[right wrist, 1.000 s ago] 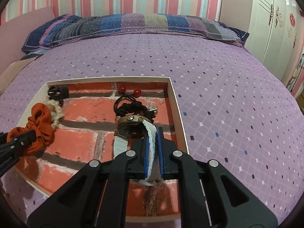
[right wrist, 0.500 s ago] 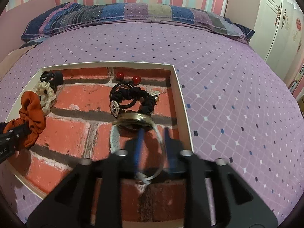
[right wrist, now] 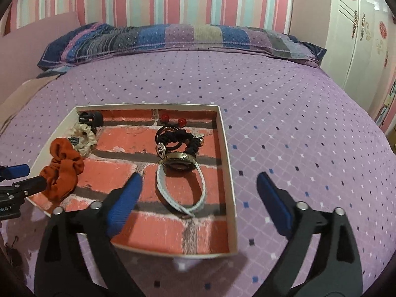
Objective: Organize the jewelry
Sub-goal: 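Lift both tools from the tray and move toward the bracelets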
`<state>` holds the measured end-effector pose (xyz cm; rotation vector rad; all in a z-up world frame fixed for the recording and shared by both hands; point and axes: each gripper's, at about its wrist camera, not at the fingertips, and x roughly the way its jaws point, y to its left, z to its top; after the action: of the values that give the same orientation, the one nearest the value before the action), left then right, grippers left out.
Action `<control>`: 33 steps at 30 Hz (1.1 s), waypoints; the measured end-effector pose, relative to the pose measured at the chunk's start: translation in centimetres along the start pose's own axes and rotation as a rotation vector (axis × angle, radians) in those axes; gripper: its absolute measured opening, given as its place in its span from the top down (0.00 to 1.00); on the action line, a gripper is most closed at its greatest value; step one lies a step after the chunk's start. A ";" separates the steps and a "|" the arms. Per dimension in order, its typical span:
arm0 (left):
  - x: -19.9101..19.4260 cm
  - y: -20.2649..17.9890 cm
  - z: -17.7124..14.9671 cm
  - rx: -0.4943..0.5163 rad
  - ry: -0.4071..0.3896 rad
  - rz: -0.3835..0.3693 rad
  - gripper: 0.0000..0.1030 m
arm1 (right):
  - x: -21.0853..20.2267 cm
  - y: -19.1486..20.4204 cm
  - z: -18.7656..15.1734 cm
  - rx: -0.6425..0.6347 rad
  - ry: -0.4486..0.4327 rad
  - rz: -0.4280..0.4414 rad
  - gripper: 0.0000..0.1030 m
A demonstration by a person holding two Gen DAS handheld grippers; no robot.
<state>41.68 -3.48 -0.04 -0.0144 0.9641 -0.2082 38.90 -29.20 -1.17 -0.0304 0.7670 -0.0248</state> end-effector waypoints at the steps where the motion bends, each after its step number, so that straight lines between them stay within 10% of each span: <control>1: -0.5 0.2 -0.2 0.000 0.004 -0.007 0.28 | -0.5 -0.2 -0.2 0.006 -0.002 -0.002 0.07; 17: -13.4 5.9 -7.6 -0.015 -0.221 0.107 0.13 | -9.8 -1.8 -5.9 0.076 -0.080 -0.048 0.04; 33: -15.1 8.4 -17.0 -0.058 -0.209 0.145 0.13 | -13.4 3.3 -12.7 0.044 -0.046 -0.039 0.04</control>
<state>20.94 8.88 1.66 -0.0192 0.7593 -0.0437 20.50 -25.70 -1.12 -0.0043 0.7195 -0.0780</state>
